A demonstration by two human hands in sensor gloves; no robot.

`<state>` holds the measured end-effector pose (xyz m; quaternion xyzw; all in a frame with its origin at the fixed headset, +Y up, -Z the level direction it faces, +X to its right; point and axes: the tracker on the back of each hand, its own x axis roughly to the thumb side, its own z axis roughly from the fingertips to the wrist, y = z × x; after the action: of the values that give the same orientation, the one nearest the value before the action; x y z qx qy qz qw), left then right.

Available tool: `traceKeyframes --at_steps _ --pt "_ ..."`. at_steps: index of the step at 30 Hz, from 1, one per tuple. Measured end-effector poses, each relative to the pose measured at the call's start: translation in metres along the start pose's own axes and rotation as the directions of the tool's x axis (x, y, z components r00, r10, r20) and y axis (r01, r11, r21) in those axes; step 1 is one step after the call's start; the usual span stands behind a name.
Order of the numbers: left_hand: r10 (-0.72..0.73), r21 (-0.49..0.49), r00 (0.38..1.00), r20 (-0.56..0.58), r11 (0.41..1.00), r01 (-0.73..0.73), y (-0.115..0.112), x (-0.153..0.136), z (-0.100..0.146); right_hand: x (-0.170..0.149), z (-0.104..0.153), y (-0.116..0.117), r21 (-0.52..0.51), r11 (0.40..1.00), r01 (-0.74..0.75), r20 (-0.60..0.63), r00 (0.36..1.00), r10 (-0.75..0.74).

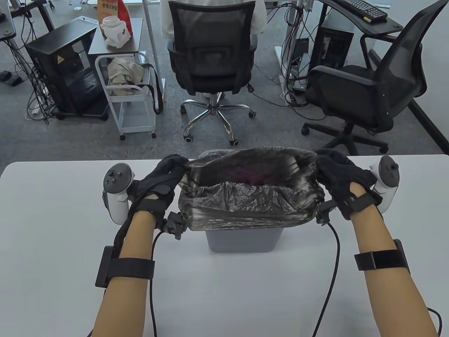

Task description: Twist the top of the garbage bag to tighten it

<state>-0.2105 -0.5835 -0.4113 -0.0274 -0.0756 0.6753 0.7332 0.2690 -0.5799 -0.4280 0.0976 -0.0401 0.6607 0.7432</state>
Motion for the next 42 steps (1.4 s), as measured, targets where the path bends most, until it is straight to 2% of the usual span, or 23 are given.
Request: traceKeyframes --at_steps 4,8,13,15,20,22,26,28,31,34,38,42 --pt "0.088 -0.112 0.996 0.013 0.990 -0.086 0.000 -0.001 0.015 0.001 0.016 0.000 0.008 1.000 0.002 -0.002 1.000 -0.002" --pt "0.057 -0.226 0.998 -0.010 0.972 -0.057 0.000 -0.005 0.029 0.004 0.029 0.003 0.014 1.000 -0.021 -0.008 1.000 0.021" --pt "0.001 -0.263 0.997 -0.073 0.964 -0.020 0.000 -0.012 0.042 0.003 0.039 0.007 0.004 0.991 -0.136 -0.055 0.989 0.136" --pt "-0.034 -0.285 0.995 -0.094 0.958 0.006 -0.002 -0.018 0.047 -0.001 0.044 0.011 0.022 0.976 -0.218 -0.113 0.969 0.219" --pt "-0.067 -0.242 0.987 -0.147 0.970 0.030 -0.012 -0.027 0.051 -0.012 0.052 0.021 0.057 0.917 -0.394 -0.212 0.893 0.397" --pt "-0.123 -0.192 0.978 -0.168 0.977 0.090 -0.019 -0.030 0.052 -0.015 0.054 0.025 0.066 0.887 -0.458 -0.237 0.856 0.460" --pt "-0.301 -0.148 0.932 -0.202 0.950 0.275 -0.030 -0.032 0.051 -0.021 0.056 0.032 0.127 0.802 -0.584 -0.257 0.761 0.595" --pt "-0.343 -0.138 0.916 -0.208 0.937 0.320 -0.033 -0.034 0.051 -0.023 0.057 0.035 0.182 0.761 -0.622 -0.260 0.716 0.648" --pt "-0.354 -0.136 0.903 -0.243 0.934 0.330 -0.032 -0.037 0.054 -0.026 0.060 0.036 0.215 0.756 -0.618 -0.274 0.705 0.654" --pt "-0.407 -0.143 0.868 -0.282 0.913 0.382 -0.031 -0.042 0.058 -0.030 0.064 0.038 0.290 0.734 -0.614 -0.273 0.682 0.678" --pt "-0.364 -0.256 0.877 -0.313 0.922 0.291 -0.037 -0.054 0.061 -0.043 0.071 0.045 0.397 0.713 -0.578 -0.282 0.662 0.695" --pt "-0.346 -0.340 0.886 -0.310 0.910 0.237 -0.044 -0.062 0.060 -0.057 0.077 0.048 0.438 0.738 -0.513 -0.296 0.694 0.657"
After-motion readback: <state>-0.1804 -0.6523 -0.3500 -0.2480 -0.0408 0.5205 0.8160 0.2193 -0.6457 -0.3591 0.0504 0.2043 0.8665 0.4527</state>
